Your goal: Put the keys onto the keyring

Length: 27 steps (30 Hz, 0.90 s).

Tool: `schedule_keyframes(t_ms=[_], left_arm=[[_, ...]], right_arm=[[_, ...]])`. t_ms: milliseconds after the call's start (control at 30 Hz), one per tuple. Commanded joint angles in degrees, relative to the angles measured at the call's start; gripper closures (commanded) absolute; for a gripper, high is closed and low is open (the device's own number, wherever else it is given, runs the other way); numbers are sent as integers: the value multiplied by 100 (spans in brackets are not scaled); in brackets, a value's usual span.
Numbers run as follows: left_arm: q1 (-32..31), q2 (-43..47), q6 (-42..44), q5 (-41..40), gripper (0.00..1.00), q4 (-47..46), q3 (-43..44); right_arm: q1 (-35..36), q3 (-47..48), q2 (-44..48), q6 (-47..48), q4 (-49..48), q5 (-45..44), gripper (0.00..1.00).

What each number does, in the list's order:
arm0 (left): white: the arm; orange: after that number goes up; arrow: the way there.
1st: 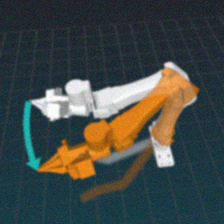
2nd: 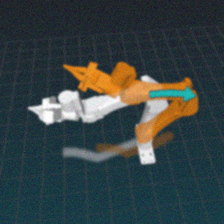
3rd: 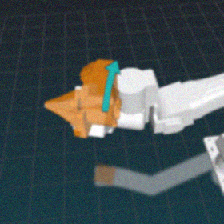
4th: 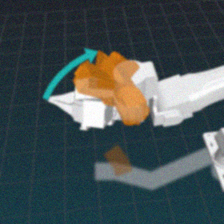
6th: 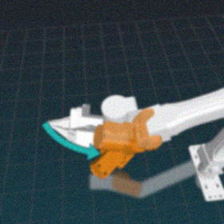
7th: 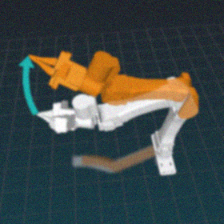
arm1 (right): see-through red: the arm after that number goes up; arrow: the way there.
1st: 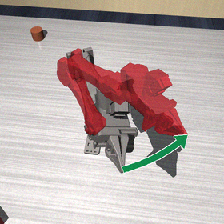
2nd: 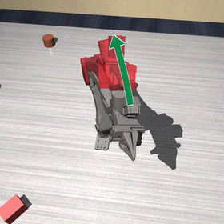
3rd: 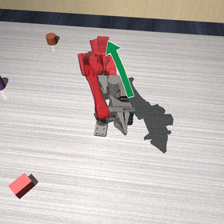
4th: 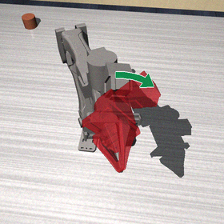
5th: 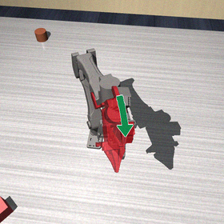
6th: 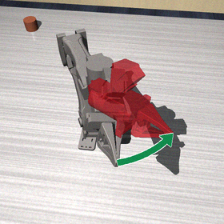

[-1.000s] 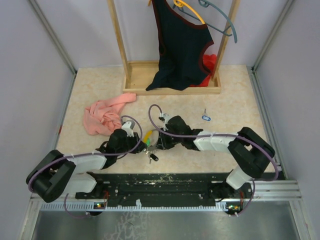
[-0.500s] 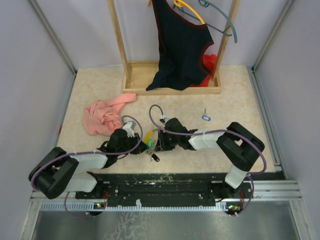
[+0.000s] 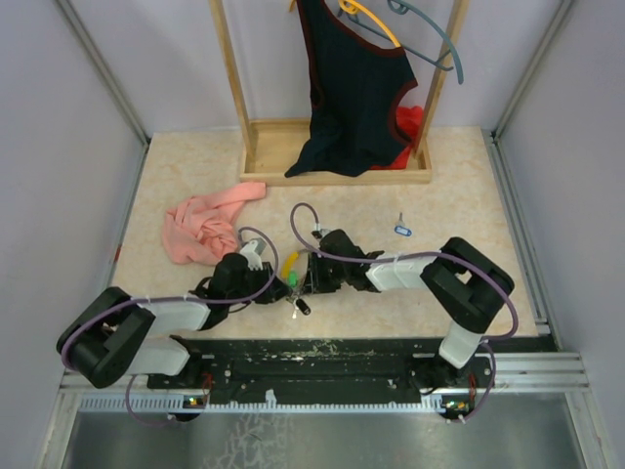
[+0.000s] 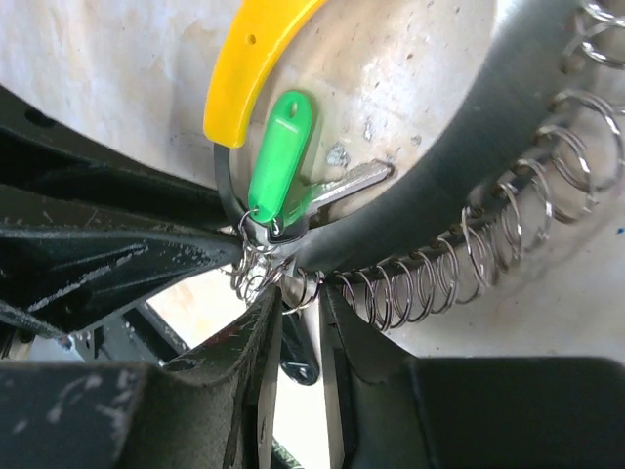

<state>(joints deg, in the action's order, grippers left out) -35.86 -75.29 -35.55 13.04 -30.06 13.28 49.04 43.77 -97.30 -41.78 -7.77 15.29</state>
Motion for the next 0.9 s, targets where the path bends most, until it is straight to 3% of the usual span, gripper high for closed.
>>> schedule_keyframes(t_ms=[0, 200, 500, 600, 867], left_arm=[[3, 95, -146, 190, 73, -247, -96], [0, 183, -244, 220, 71, -357, -171], [8, 1022, -260, -322, 61, -148, -339], [57, 1228, -437, -425, 56, -479, -531], [167, 675, -984, 78, 45, -1435, -451]], right_arm=[[45, 302, -165, 251, 456, -562, 79], [47, 396, -64, 660, 841, -1003, 100], [45, 667, 795, 2062, 1486, -1715, 100], [45, 700, 1068, 2696, 1528, -1759, 100], [46, 710, 1125, 3289, 1490, -1703, 100]])
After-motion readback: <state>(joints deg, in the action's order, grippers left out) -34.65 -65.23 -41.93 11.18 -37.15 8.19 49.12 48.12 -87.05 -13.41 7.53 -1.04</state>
